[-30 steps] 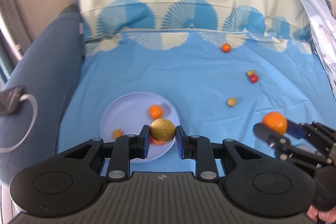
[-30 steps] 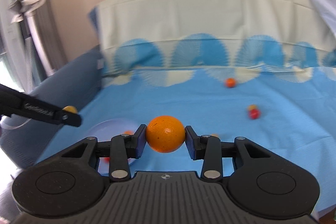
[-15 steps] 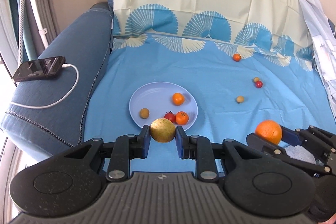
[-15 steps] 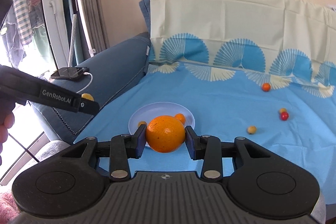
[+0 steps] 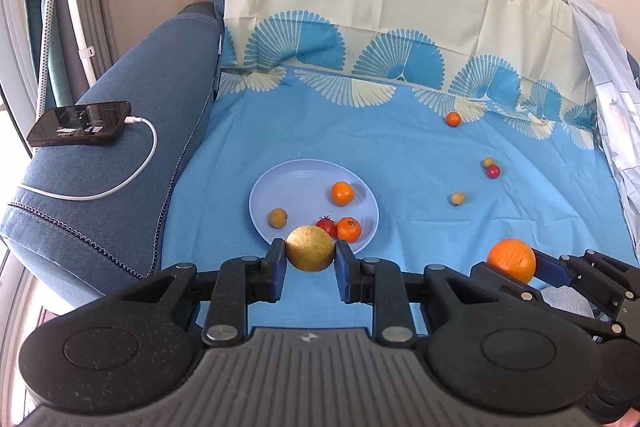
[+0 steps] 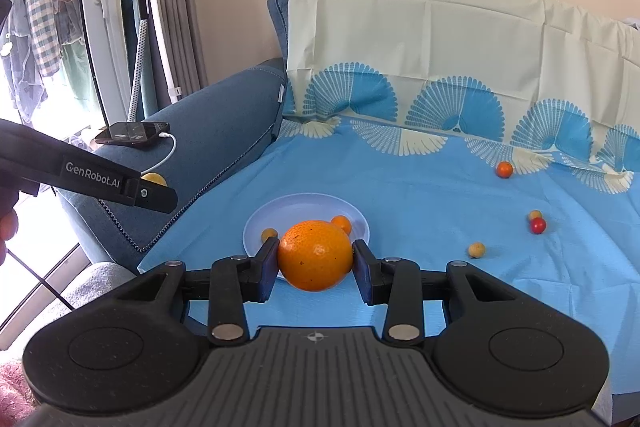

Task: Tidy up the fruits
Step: 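Carry the longan and tangerine over the plate with both tools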

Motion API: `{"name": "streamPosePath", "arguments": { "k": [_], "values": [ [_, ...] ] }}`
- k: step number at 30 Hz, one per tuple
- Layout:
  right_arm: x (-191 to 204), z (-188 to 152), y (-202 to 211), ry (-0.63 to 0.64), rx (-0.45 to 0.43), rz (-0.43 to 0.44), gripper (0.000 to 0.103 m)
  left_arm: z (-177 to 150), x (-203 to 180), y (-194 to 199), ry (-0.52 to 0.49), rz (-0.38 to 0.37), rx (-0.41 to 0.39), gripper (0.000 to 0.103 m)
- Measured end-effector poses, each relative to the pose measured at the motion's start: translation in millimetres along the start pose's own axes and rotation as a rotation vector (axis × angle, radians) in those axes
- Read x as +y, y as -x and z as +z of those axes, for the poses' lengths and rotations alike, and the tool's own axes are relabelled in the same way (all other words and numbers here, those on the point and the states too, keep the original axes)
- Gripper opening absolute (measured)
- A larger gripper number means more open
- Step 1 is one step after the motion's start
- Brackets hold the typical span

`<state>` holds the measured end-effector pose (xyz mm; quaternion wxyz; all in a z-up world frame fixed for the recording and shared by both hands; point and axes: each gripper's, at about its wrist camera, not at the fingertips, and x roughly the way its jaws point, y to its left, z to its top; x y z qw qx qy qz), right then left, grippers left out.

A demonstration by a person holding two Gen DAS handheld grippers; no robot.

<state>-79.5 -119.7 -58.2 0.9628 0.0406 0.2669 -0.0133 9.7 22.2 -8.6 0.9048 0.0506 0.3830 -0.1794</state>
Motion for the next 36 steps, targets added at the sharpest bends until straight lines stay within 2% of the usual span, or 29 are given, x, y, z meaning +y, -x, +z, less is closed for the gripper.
{"name": "streamPosePath", "arguments": {
  "k": [22, 30, 36],
  "values": [
    [-1, 6, -19, -0.004, 0.039, -0.010, 0.041, 14, 11, -15, 0.032, 0.008, 0.015, 0.028],
    [3, 11, -35, 0.001, 0.049, -0.003, 0.041, 31, 19, -35, 0.049, 0.016, 0.019, 0.028],
    [3, 17, -59, -0.002, 0.068, 0.011, 0.041, 42, 25, -59, 0.068, 0.015, 0.055, 0.028]
  ]
}}
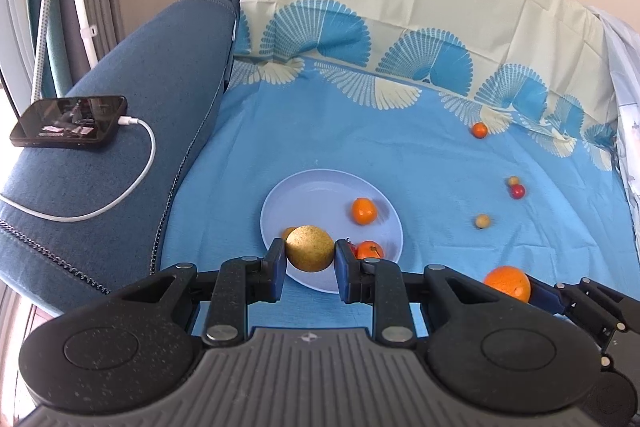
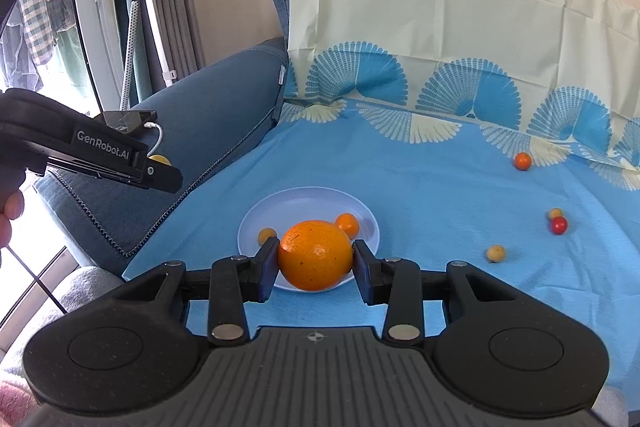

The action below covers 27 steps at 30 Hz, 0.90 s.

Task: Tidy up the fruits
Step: 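Carry the longan and tangerine over the plate with both tools, then open both tools to release the fruits onto the plate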

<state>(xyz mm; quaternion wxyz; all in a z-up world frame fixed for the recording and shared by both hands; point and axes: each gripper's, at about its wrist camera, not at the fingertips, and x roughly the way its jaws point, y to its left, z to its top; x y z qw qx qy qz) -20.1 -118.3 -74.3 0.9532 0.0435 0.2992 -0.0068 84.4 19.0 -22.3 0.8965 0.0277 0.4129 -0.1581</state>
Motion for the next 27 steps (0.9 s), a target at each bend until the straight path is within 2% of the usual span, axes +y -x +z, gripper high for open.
{"name": "streamPosePath", "arguments": {
  "k": [15, 27],
  "values": [
    [-11, 13, -97, -0.005, 0.094, 0.003, 0.041, 27, -3, -107, 0.000, 0.004, 0.129, 0.028],
    [-17, 16, -173, 0.008, 0.178, 0.014, 0.041, 40, -2, -189, -0.032, 0.057, 0.212, 0.028]
  ]
}}
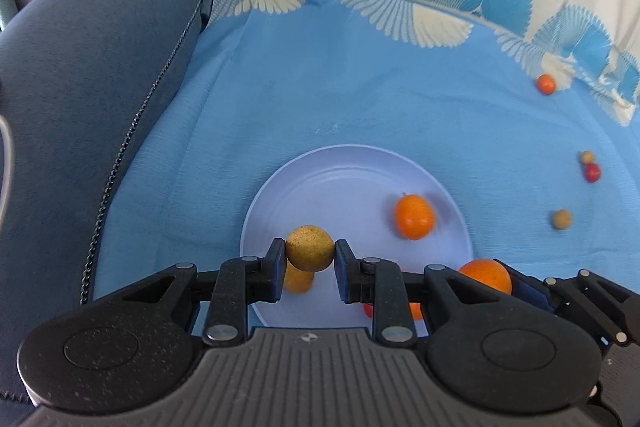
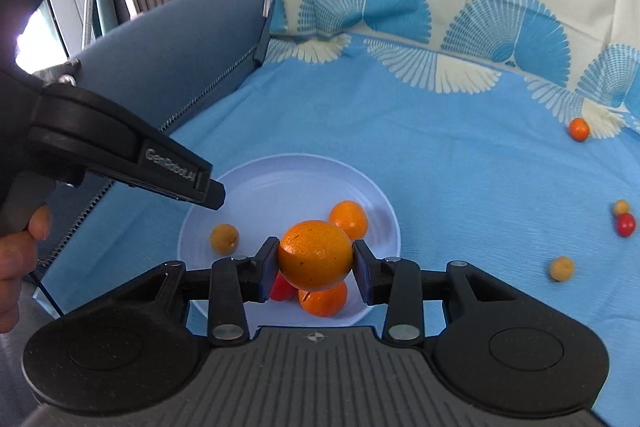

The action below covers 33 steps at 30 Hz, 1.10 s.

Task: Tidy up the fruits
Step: 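Open both tools to release the fruits onto the plate, then lift both open tools back from the plate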

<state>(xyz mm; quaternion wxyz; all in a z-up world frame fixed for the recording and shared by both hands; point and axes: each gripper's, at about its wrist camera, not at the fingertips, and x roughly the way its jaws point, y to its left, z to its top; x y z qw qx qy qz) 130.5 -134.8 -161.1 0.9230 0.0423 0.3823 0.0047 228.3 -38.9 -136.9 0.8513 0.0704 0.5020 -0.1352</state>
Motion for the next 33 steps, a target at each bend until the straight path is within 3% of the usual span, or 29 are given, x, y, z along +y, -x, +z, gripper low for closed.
{"name": "streamPosePath", "arguments": {
  "k": [4, 6, 7, 8, 9, 11, 14, 23, 28, 33],
  "values": [
    [1, 1, -21, 0.026, 0.024, -0.010, 0.041, 6, -3, -22, -0.027, 0.009, 0.029, 0.029],
    [2, 1, -28, 0.051, 0.024, -0.008, 0.042, 8, -5, -27, -0.048, -0.002, 0.036, 0.053],
    [3, 2, -30, 0.062, 0.020, -0.008, 0.044, 9, -5, -26, -0.048, -0.006, 0.029, 0.080],
    [3, 3, -30, 0.072, 0.011, -0.014, 0.057, 9, -3, -23, -0.041, -0.004, 0.012, 0.098],
    [3, 4, -29, 0.081, 0.000, -0.022, 0.072, 8, -1, -18, -0.029, 0.001, -0.015, 0.102],
    [4, 5, -21, 0.095, -0.021, -0.034, 0.083, 4, 2, -6, -0.016, 0.015, -0.050, 0.103],
    [4, 4, -5, 0.094, -0.015, -0.044, 0.091, -7, 7, 8, -0.018, 0.054, -0.032, 0.103],
    [11, -21, 71, 0.026, -0.011, -0.078, 0.099, -65, 32, 69, 0.083, 0.077, 0.023, 0.103],
    [21, -34, 112, 0.008, -0.055, -0.097, 0.101, -88, 37, 99, 0.119, 0.072, 0.003, 0.103],
    [27, -43, 142, 0.000, -0.103, -0.117, 0.102, -104, 29, 126, 0.091, 0.077, -0.041, 0.103]
  ]
}}
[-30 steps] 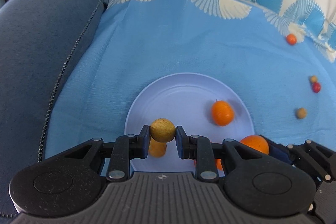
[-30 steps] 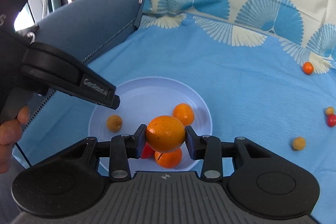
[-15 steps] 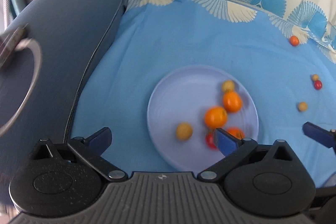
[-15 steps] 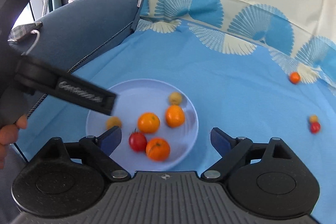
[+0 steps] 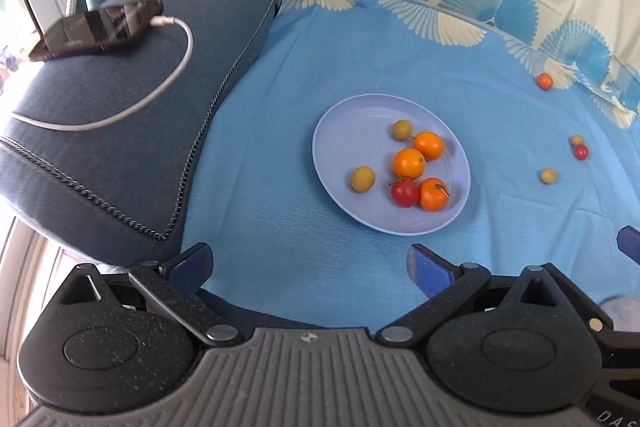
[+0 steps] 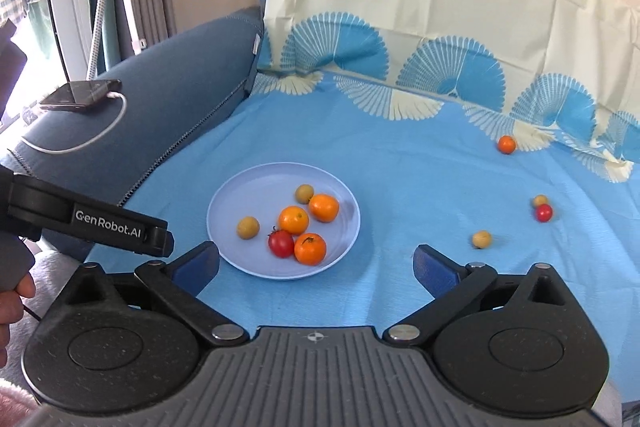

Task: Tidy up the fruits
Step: 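Lift both open tools back from the plate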

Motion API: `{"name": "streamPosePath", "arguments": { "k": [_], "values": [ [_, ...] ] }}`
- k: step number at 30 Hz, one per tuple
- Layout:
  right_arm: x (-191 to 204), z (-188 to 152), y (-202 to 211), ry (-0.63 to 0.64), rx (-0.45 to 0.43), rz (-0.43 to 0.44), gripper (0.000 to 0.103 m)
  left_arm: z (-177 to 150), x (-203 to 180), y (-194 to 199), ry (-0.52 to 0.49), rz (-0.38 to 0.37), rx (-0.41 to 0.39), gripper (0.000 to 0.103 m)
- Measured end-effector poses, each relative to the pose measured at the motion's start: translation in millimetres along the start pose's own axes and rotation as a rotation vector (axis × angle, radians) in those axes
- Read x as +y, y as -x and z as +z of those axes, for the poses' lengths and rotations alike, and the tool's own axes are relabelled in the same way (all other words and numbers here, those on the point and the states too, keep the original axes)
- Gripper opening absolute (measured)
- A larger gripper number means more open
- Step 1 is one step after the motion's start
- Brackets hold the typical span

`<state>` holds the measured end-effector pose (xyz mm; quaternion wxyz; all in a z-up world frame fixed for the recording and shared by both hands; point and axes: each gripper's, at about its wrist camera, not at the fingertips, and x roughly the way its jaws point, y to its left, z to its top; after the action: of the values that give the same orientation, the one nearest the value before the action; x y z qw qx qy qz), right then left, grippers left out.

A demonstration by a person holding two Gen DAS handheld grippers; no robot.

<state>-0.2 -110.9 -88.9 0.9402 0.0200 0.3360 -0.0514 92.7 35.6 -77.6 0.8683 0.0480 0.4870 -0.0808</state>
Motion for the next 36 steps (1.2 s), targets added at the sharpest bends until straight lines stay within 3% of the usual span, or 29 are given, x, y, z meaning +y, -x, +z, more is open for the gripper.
{"name": "streamPosePath", "arguments": {
  "k": [14, 36],
  "values": [
    [5, -17, 64, -0.003, -0.124, -0.001, 0.102, -24, -13, 63, -0.031, -0.003, -0.130, 0.103],
    [8, -19, 85, 0.010, -0.168, 0.007, 0.102, -30, -9, 81, -0.027, 0.000, -0.166, 0.103]
  ]
}}
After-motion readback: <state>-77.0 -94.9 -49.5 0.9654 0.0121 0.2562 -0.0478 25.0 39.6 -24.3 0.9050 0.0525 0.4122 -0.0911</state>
